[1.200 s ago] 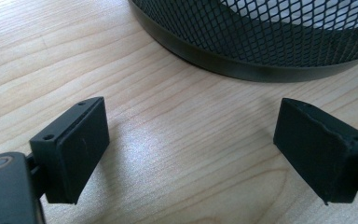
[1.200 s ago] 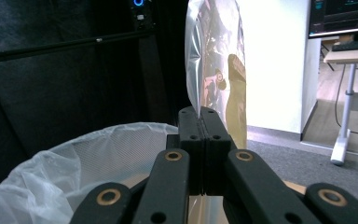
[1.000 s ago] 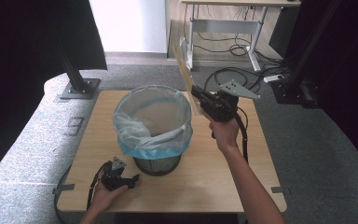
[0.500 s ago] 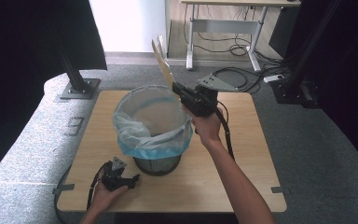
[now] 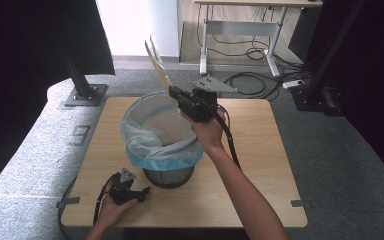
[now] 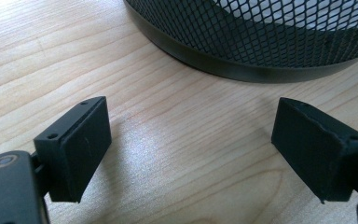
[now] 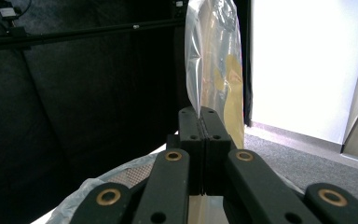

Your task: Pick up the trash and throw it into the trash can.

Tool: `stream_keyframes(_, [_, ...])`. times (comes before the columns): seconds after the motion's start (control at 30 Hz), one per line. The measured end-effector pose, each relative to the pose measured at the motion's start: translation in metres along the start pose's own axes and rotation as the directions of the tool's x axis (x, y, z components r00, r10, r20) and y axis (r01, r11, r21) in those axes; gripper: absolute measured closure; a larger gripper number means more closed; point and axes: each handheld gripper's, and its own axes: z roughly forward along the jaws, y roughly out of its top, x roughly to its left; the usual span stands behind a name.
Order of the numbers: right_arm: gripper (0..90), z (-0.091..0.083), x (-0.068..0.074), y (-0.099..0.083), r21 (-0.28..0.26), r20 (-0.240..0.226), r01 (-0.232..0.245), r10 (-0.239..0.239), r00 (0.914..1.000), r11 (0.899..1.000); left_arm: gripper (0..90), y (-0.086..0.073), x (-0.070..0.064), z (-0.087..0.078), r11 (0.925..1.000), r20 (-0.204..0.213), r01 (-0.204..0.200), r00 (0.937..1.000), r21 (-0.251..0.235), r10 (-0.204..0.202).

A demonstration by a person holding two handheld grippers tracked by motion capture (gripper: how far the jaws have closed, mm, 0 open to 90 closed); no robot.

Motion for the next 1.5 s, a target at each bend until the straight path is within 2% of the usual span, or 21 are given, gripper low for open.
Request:
stream_keyframes(0.3, [86.9,0.009,0.001,-0.004,0.020,0.000,-0.004,0.004,1.0000,1.000,11.6,0.000,0.000,0.000,1.0000,0.001,-0.001,1.0000,0.000,0.001])
stream_keyframes(0.33, [78.8,0.010,0.000,-0.005,0.021,0.002,-0.015,0.015,0.9999,1.000,11.6,0.000,0.000,0.000,1.0000,0.001,-0.001,1.0000,0.000,0.001])
stream_keyframes(0.37, [64.2,0.011,-0.001,-0.006,0.027,0.007,-0.015,0.015,0.9999,1.000,11.6,0.000,0.000,0.000,1.0000,0.001,-0.001,1.0000,0.000,0.001])
stream_keyframes(0.4, [49.4,0.013,-0.001,-0.008,0.053,0.045,-0.006,0.004,0.9990,0.999,11.6,0.000,0.000,0.000,1.0000,0.001,-0.001,1.0000,0.000,0.001])
stream_keyframes(0.43, [40.9,0.014,-0.001,-0.009,0.071,0.082,-0.001,-0.005,0.9966,0.997,11.6,0.000,0.000,0.000,1.0000,0.001,-0.001,1.0000,0.000,0.001])
stream_keyframes(0.47, [35.5,0.014,-0.002,-0.011,0.091,0.115,0.007,-0.018,0.9932,0.996,11.6,0.000,0.000,0.000,1.0000,0.001,-0.001,1.0000,0.000,0.001])
stream_keyframes(0.53, [31.3,0.010,-0.007,-0.014,0.114,0.128,0.004,-0.019,0.9916,0.993,11.6,0.000,0.000,0.000,1.0000,0.002,-0.001,1.0000,0.000,0.001])
stream_keyframes(0.67, [29.4,-0.008,-0.012,-0.019,0.116,0.128,0.030,-0.045,0.9908,0.993,11.6,0.000,0.000,0.000,1.0000,0.002,-0.002,1.0000,0.002,0.002])
stream_keyframes(0.8, [29.5,-0.028,-0.017,-0.029,0.114,0.147,0.076,-0.093,0.9848,0.991,11.6,0.000,0.000,0.000,1.0000,0.001,-0.004,1.0000,0.002,0.004])
stream_keyframes(0.87, [29.5,-0.041,-0.022,-0.036,0.111,0.155,0.084,-0.100,0.9828,0.990,11.6,0.000,0.000,0.000,1.0000,0.003,-0.001,1.0000,0.002,0.001])
stream_keyframes(1.2, [29.8,-0.090,-0.053,-0.072,0.111,0.210,0.060,-0.082,0.9742,0.992,11.6,0.001,0.000,0.000,1.0000,-0.001,-0.001,1.0000,0.001,0.001])
stream_keyframes(1.3, [30.3,-0.100,-0.060,-0.083,0.102,0.221,0.048,-0.070,0.9729,0.994,11.6,0.001,0.000,0.000,1.0000,-0.001,-0.001,1.0000,0.001,0.001])
stream_keyframes(1.5, [30.5,-0.114,-0.069,-0.106,0.118,0.244,0.027,-0.055,0.9681,0.993,11.6,0.001,0.000,0.000,1.0000,-0.001,-0.001,1.0000,0.001,0.001])
